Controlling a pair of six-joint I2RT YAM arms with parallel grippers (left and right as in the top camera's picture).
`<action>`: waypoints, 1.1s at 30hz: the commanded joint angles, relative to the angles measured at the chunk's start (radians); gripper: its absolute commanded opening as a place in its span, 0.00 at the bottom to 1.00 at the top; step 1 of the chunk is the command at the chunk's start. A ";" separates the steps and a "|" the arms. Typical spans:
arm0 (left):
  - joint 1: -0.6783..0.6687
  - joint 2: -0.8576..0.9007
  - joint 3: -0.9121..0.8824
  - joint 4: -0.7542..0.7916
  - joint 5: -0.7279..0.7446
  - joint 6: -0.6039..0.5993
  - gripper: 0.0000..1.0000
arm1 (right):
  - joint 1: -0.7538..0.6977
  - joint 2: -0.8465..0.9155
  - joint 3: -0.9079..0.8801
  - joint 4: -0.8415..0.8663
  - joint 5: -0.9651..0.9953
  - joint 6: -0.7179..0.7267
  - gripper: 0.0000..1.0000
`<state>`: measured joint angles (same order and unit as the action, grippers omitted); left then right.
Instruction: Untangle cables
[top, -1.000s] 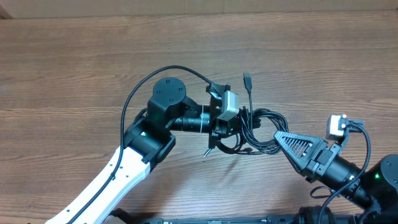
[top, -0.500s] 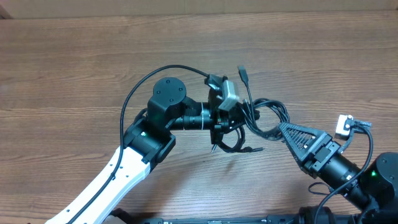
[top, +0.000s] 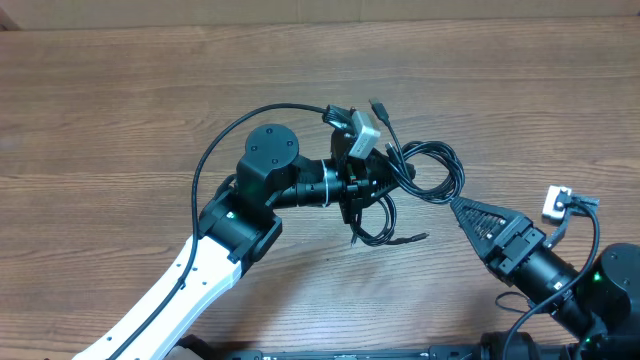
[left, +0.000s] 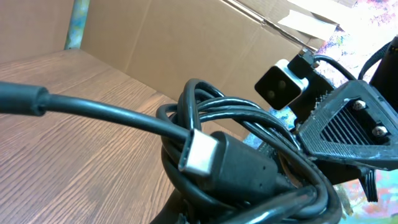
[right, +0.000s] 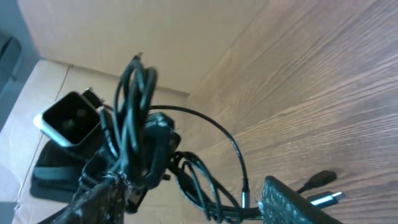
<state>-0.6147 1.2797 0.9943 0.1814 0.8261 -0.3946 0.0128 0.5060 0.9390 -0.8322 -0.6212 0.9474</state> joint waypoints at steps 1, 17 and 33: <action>-0.003 0.002 0.017 0.017 0.027 -0.021 0.04 | -0.001 -0.004 0.016 -0.012 0.041 -0.015 0.67; -0.001 0.002 0.017 0.051 0.027 0.006 0.04 | -0.001 0.016 0.016 -0.113 0.016 -0.066 0.64; -0.001 0.002 0.017 -0.004 0.028 0.104 0.04 | -0.001 0.016 0.016 -0.069 -0.026 -0.092 0.64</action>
<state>-0.6147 1.2797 0.9943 0.1715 0.8581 -0.3218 0.0132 0.5175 0.9390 -0.9157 -0.6365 0.8871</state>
